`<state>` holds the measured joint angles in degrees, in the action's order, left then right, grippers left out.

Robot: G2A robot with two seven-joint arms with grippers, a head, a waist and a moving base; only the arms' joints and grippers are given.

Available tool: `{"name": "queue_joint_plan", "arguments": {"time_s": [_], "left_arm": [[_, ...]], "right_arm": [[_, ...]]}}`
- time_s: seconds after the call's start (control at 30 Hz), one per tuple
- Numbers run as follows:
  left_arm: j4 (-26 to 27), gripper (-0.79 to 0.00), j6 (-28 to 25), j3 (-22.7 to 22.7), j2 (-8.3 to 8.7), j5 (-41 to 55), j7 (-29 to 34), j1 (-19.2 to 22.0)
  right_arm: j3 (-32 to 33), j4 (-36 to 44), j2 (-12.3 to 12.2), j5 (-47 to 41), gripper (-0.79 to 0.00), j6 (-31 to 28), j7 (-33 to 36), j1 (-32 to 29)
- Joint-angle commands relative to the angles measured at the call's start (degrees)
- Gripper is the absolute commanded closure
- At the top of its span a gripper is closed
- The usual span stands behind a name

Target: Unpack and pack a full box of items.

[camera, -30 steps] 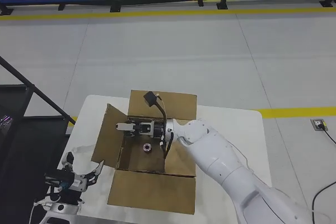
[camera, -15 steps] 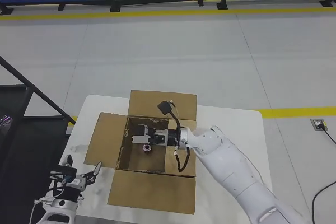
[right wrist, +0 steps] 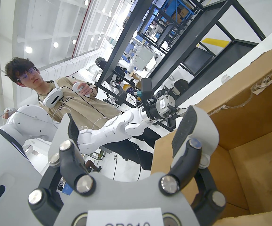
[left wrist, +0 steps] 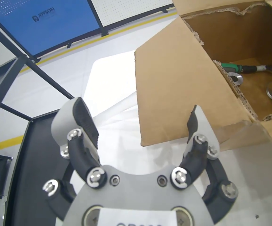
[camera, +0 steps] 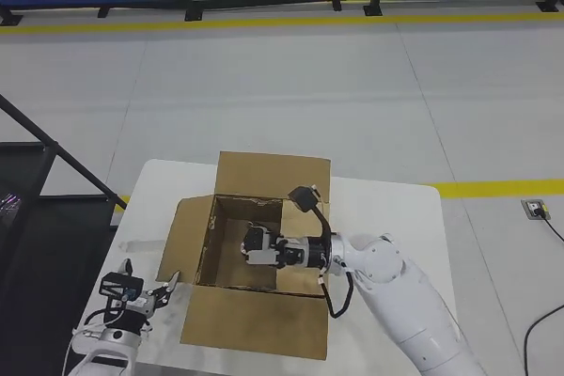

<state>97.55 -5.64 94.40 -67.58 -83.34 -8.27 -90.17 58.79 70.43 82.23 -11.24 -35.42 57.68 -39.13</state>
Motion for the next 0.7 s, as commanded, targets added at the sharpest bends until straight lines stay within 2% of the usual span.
{"name": "queue_joint_plan", "arguments": {"time_s": [0.0, 0.17, 0.4, 0.67], "left_arm": [[0.34, -0.785, 0.13, 0.45, -0.01, 0.44, -0.18, -0.22], [3.4, -0.785, -0.78, 2.18, -0.03, 3.16, -2.19, -2.07], [10.43, -0.785, -1.73, 5.45, -0.14, 7.31, -5.41, -6.73], [20.95, -0.785, -6.7, 8.88, -0.19, 12.02, -6.99, -12.52]], "right_arm": [[-0.01, -0.07, 0.0, 0.0, -0.785, 0.02, 0.01, 0.03], [-0.01, -0.07, 0.0, 0.0, -0.785, 0.02, 0.01, 0.03], [0.45, 0.96, -0.28, 0.83, -0.785, -0.48, -2.01, -1.69], [2.96, 6.21, -1.58, 3.46, -0.785, -5.6, -2.34, -5.29]]}}
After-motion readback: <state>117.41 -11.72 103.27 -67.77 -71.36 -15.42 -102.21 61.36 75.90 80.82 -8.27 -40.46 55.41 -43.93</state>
